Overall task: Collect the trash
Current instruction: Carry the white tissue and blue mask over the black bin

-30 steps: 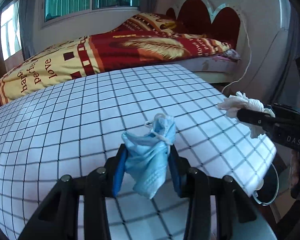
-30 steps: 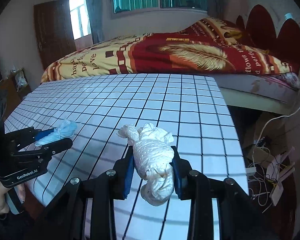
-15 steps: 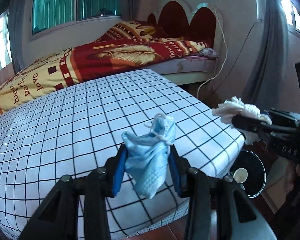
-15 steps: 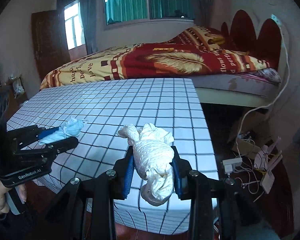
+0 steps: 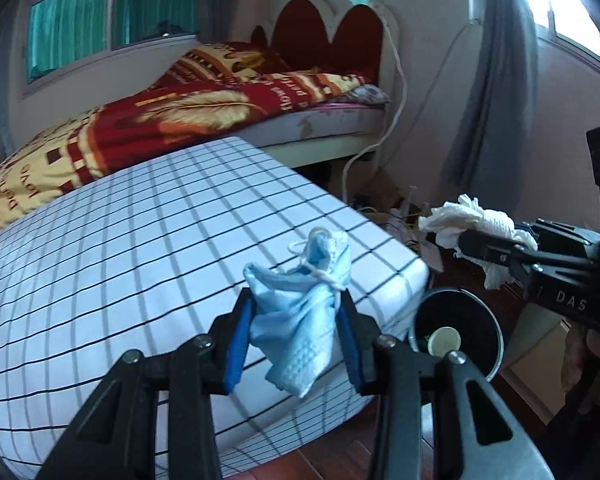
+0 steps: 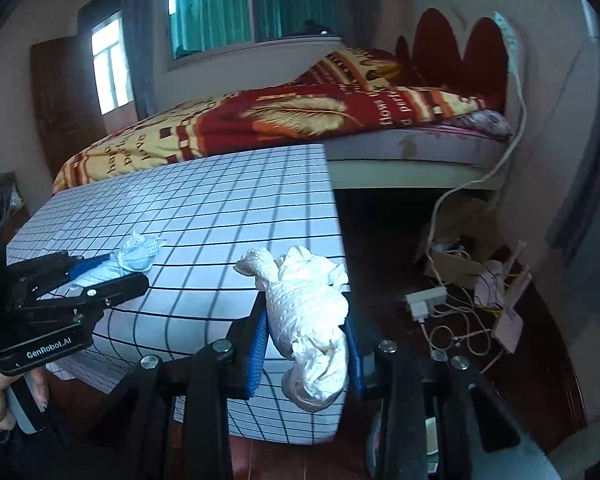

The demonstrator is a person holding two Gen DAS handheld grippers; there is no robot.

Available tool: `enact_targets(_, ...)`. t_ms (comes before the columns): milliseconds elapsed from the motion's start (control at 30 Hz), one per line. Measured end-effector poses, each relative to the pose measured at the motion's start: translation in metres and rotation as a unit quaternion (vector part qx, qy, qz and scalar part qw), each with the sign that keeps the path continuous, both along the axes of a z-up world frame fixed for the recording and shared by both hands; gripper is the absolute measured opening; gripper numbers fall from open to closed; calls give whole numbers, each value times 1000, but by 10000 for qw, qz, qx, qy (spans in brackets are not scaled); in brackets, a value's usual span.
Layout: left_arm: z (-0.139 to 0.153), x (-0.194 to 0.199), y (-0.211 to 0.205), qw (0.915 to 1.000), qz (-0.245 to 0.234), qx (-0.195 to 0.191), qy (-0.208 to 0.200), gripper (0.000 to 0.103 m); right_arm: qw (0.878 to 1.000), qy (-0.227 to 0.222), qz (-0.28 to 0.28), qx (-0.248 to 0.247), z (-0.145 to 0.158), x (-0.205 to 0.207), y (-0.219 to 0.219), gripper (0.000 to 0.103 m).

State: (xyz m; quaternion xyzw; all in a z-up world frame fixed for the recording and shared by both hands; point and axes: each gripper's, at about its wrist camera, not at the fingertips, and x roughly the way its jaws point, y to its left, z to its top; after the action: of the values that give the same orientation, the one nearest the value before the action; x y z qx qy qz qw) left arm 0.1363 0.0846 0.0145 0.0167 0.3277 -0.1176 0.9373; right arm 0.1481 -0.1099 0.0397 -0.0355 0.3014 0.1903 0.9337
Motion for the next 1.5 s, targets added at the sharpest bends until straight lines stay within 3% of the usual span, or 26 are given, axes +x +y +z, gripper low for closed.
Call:
enact_targets(833,-11,0,-96,9953,-963,84,79,42,9966,58,-817,50,-15,-22,-89,36)
enact_targets(1500,-40,-8,-192,9816,-1870,125,366,42,9862,319,-1626,44,-54,-39,-184,36)
